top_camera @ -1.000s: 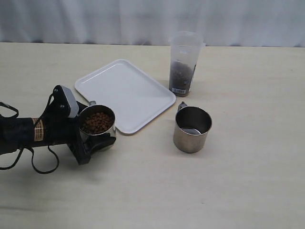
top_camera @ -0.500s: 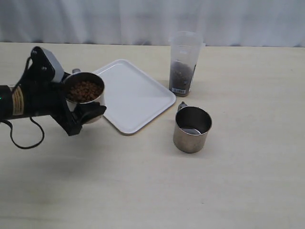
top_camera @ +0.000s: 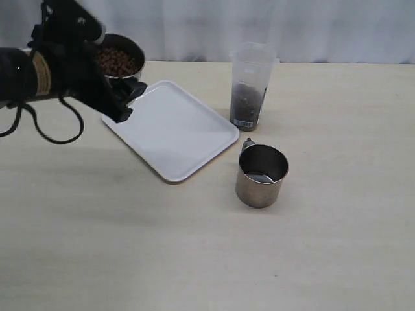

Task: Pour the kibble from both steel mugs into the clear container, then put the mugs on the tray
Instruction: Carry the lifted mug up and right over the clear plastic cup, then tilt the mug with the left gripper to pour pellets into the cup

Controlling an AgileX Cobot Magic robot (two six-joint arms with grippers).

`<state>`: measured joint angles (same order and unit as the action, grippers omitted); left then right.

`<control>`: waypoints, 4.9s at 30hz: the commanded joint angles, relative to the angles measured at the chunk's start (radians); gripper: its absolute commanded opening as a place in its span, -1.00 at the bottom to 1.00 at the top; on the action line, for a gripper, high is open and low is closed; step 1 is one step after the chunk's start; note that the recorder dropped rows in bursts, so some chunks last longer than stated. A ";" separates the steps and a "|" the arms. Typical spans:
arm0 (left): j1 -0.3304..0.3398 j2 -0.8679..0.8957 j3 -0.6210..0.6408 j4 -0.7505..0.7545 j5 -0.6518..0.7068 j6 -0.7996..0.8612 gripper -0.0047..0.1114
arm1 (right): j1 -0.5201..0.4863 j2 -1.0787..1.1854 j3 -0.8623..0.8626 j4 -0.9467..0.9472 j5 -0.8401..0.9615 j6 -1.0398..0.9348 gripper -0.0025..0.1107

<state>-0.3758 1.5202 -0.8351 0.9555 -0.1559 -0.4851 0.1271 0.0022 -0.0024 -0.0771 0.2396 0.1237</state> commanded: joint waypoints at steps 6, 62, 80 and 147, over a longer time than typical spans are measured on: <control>-0.139 0.189 -0.322 -0.015 0.213 0.014 -0.92 | 0.002 -0.002 0.002 -0.013 0.003 0.000 -0.87; -0.357 0.688 -0.974 0.724 0.566 0.008 -0.92 | 0.002 -0.002 0.002 -0.013 0.003 0.000 -0.87; -0.357 0.760 -0.993 0.789 0.616 0.111 -0.92 | 0.004 -0.002 0.002 -0.013 0.003 0.000 -0.87; -0.410 0.803 -1.073 0.789 0.730 0.551 -0.92 | 0.004 -0.002 0.002 -0.013 0.003 0.000 -0.87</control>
<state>-0.7789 2.3261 -1.8966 1.7380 0.5534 0.0544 0.1271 0.0022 -0.0024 -0.0771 0.2414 0.1237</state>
